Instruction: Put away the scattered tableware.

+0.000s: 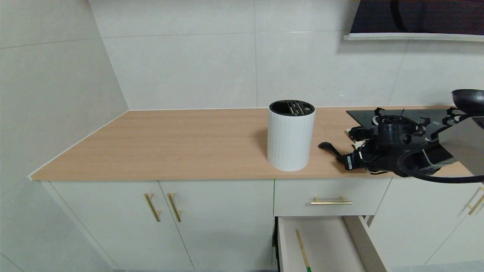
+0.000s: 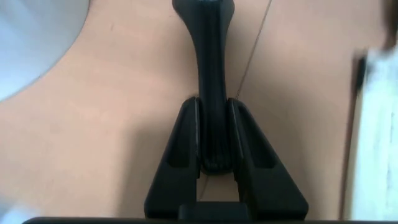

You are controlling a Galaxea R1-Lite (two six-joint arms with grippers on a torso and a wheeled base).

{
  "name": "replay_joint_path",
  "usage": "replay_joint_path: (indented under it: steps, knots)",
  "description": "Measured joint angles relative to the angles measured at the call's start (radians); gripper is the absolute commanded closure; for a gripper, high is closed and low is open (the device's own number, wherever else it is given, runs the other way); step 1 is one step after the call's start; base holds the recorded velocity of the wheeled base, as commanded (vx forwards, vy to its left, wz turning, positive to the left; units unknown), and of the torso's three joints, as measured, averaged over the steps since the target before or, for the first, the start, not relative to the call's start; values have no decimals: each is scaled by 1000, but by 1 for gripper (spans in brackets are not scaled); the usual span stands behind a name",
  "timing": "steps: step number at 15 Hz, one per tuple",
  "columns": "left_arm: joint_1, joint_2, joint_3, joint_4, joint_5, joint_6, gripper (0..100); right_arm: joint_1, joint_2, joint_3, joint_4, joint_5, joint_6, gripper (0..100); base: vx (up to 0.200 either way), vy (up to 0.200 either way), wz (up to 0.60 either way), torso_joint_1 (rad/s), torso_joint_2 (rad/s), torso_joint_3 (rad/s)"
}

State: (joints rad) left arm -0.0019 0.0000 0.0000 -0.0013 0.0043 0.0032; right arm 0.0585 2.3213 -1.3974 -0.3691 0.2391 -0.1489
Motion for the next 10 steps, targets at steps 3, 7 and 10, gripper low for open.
replay_joint_path:
  steps: [3, 7, 10]
  knots:
    - [1, 0, 0, 0, 0, 0, 0, 21, -119, 1, 187, -33, 62, 100, 0, 0, 0, 0, 0, 0]
    - [0, 0, 0, 0, 0, 0, 0, 81, -284, 62, 275, -175, 129, 100, 0, 0, 0, 0, 0, 0]
    - [1, 0, 0, 0, 0, 0, 0, 130, -416, 201, 274, -213, 150, 100, 0, 0, 0, 0, 0, 0]
